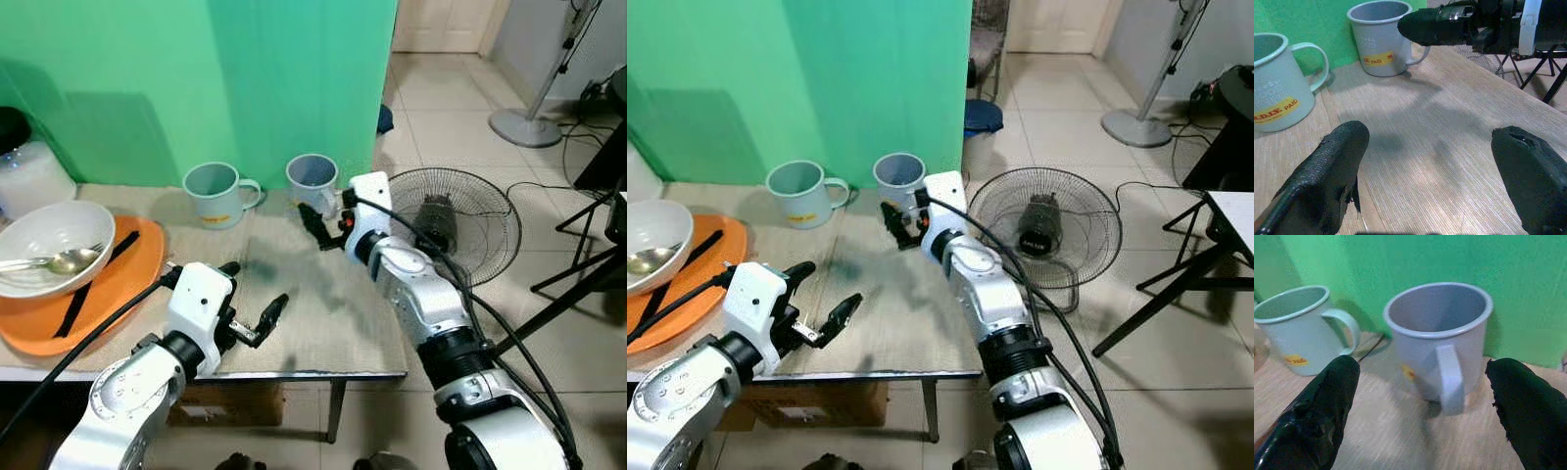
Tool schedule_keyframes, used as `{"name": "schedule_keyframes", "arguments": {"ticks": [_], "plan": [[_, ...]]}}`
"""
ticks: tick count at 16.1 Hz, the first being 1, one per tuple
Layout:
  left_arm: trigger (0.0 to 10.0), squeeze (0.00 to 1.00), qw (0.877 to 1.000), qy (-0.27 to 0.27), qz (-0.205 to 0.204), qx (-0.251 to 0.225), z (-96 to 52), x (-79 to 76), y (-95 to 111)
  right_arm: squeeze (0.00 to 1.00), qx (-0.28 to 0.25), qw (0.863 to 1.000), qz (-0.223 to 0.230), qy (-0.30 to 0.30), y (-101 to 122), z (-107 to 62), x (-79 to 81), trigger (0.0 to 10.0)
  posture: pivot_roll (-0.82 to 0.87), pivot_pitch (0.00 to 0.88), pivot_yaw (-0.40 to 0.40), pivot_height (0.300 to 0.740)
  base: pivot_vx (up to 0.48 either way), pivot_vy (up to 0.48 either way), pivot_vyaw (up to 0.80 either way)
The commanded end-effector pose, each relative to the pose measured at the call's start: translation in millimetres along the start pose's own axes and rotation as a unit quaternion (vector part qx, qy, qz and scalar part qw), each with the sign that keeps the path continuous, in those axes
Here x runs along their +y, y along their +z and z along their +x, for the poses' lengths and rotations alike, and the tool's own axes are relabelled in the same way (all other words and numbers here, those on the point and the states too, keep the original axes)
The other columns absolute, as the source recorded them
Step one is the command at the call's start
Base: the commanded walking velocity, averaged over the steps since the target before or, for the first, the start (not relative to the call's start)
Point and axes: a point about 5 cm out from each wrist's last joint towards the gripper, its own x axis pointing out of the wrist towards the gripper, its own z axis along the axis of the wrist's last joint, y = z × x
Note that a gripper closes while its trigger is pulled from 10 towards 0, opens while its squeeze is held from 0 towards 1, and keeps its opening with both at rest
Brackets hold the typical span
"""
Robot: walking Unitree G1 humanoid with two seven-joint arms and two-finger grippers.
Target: Setting the table
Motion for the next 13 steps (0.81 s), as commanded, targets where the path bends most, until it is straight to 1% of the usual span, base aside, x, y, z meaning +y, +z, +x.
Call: {"name": "schedule_keyframes", "arguments": {"ticks": [1,4,6,7,8,9,10,11,12,13], "plan": [[10.0,0.0,1.0,-0.011,0.005,-0.001,-0.1,-2.3,3,0.0,-0.01,1.0,-0.002,0.004,3,0.4,0.0,10.0,-0.07,0.053,0.026,0.74,0.0,0.0,0.0],[10.0,0.0,1.0,-0.014,0.006,-0.001,1.0,-2.6,3,0.0,0.003,1.0,0.003,0.024,-5,8.2,6.9,10.0,-0.07,0.05,0.026,0.74,0.0,0.0,0.0],[10.0,0.0,1.0,-0.016,0.006,-0.001,1.5,-2.7,3,0.0,0.012,1.0,-0.001,0.024,-8,13.1,9.4,10.0,-0.07,0.05,0.024,0.74,0.0,0.0,0.0],[10.0,0.0,1.0,-0.017,0.005,0.0,1.2,-3.0,2,0.0,0.014,1.0,-0.001,0.022,-8,14.4,9.6,8.1,-0.07,0.049,0.022,0.74,0.0,0.0,0.0],[10.0,0.0,1.0,-0.021,0.004,0.0,0.3,-4.2,2,0.0,0.026,1.0,-0.003,0.011,-10,17.0,8.6,3.7,-0.07,0.047,0.02,0.74,0.0,0.0,0.0],[10.0,0.0,1.0,-0.024,0.002,-0.001,-0.2,-5.3,2,0.0,0.029,1.0,-0.002,0.008,-11,17.9,8.1,3.3,-0.06,0.048,0.019,0.74,0.0,0.0,0.0],[10.0,0.0,1.0,-0.025,0.002,-0.001,-0.3,-5.8,2,0.0,0.03,1.0,-0.002,0.008,-11,18.3,8.0,3.3,-0.06,0.048,0.019,0.74,0.0,0.0,0.0],[10.0,0.0,1.0,-0.026,0.001,-0.001,-0.5,-6.3,2,0.0,0.033,0.999,0.003,0.004,-12,19.2,7.3,3.0,-0.06,0.048,0.019,0.74,0.0,0.0,0.0],[10.0,0.0,1.0,-0.029,-0.001,-0.002,-0.6,-6.8,2,0.0,0.035,0.999,0.011,0.0,-13,20.2,6.6,1.9,-0.06,0.049,0.02,0.74,0.0,0.0,0.0],[10.0,0.0,1.0,-0.03,-0.001,-0.003,-0.5,-7.2,3,0.0,0.034,0.999,0.019,0.0,-13,21.5,6.4,0.0,-0.06,0.049,0.02,0.74,0.0,0.0,0.0]]}}
